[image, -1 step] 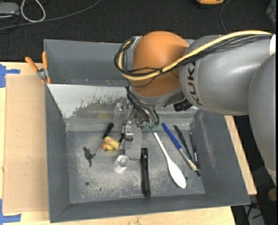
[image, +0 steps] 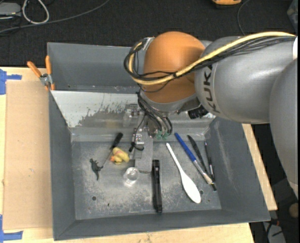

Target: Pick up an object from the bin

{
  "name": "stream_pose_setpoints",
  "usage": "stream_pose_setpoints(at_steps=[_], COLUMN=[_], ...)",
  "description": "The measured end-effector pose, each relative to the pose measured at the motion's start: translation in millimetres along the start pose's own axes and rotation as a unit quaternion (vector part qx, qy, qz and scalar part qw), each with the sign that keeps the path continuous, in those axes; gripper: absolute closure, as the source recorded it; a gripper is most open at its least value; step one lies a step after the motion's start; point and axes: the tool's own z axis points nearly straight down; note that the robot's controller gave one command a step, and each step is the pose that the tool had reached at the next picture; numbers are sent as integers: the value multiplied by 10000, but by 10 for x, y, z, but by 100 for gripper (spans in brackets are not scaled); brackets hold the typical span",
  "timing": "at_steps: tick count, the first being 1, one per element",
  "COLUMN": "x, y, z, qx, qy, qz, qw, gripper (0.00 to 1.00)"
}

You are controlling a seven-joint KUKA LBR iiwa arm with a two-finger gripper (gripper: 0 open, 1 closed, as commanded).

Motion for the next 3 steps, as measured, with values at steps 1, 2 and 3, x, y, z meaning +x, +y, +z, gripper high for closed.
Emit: stream_pose_setpoints(at_steps=[1, 2, 3], x=[-86, -89, -229], y=[-44, -81, -120], z=[512, 1061, 601], qx=[-3, -2, 0], qy=[-29, 22, -23], qz=[-1114, -1695, -1727], qw=[9938, 9855, 9850], gripper=[0, 0, 0])
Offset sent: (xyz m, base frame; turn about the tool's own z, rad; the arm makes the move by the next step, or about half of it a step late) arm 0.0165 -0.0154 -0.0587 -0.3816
